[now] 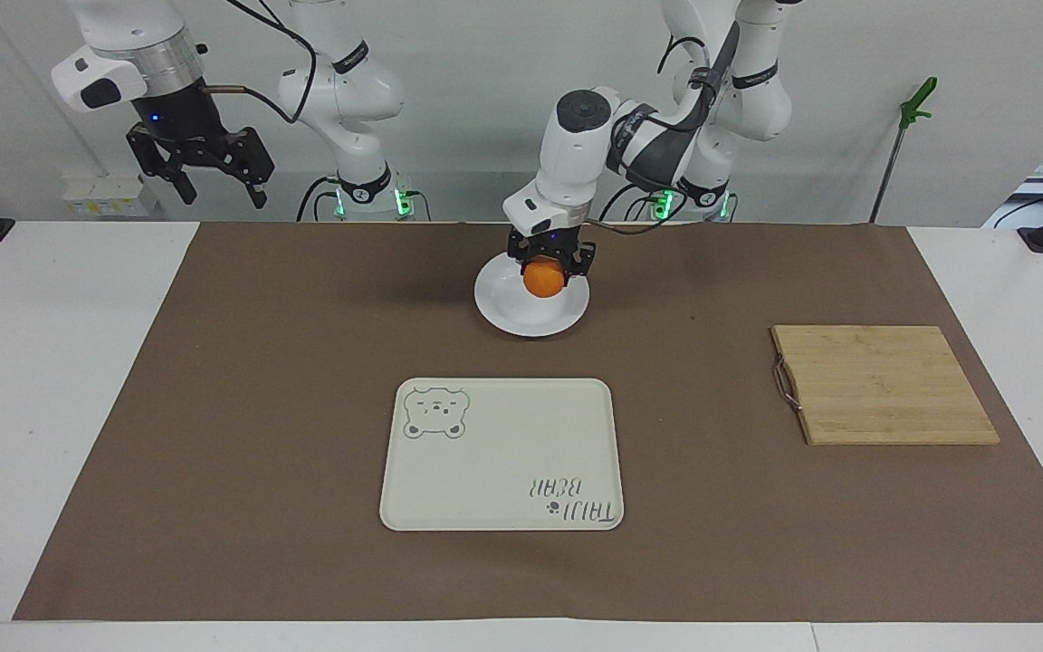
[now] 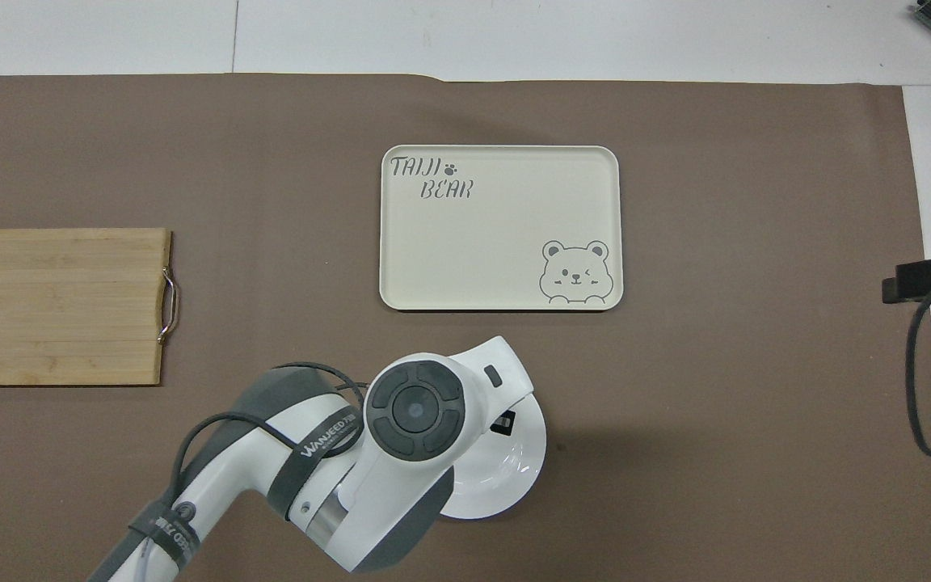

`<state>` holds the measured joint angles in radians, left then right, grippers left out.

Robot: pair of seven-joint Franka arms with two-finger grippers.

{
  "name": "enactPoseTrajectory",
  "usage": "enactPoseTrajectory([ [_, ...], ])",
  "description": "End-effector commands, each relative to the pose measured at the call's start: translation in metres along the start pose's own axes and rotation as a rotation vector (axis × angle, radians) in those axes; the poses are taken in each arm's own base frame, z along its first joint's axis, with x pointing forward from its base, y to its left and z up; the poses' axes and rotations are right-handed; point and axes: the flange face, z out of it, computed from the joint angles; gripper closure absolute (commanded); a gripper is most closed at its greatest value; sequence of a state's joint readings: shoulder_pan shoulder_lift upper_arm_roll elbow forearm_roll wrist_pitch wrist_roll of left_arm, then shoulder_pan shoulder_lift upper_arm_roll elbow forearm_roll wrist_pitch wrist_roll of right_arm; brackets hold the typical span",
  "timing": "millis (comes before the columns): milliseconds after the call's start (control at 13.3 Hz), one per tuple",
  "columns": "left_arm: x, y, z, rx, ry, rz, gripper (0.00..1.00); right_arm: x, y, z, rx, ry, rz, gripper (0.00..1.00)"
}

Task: Place orange and plate with both arms
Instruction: 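Carry the orange with the left gripper onto the white plate and release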

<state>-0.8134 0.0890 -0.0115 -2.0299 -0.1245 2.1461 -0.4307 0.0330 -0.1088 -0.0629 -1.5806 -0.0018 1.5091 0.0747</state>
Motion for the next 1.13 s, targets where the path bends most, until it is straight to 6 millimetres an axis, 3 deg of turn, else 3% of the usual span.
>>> enactPoseTrajectory([
  [0, -0.012, 0.006, 0.02, 0.0, -0.007, 0.005, 1.0, 0.0, 0.003, 0.0, 0.021, -0.002, -0.015, 0.0],
  [450, -0.033, 0.017, 0.066, 0.02, -0.031, 0.04, 1.0, 0.0, 0.003, 0.001, 0.021, -0.003, -0.015, 0.0],
  [676, -0.034, 0.017, 0.071, 0.025, -0.039, 0.041, 1.0, 0.0, 0.003, 0.001, 0.021, -0.003, -0.014, 0.0],
  [901, -0.039, 0.024, 0.089, 0.041, -0.065, 0.057, 0.99, 0.0, 0.004, 0.0, 0.021, -0.002, -0.014, 0.0],
  [976, -0.039, 0.023, 0.089, 0.043, -0.067, 0.054, 0.98, 0.0, 0.003, 0.001, 0.021, -0.003, -0.014, 0.0],
  [1051, -0.036, 0.019, 0.09, 0.042, -0.067, 0.047, 0.86, 0.0, 0.003, 0.001, 0.021, -0.003, -0.015, 0.0],
])
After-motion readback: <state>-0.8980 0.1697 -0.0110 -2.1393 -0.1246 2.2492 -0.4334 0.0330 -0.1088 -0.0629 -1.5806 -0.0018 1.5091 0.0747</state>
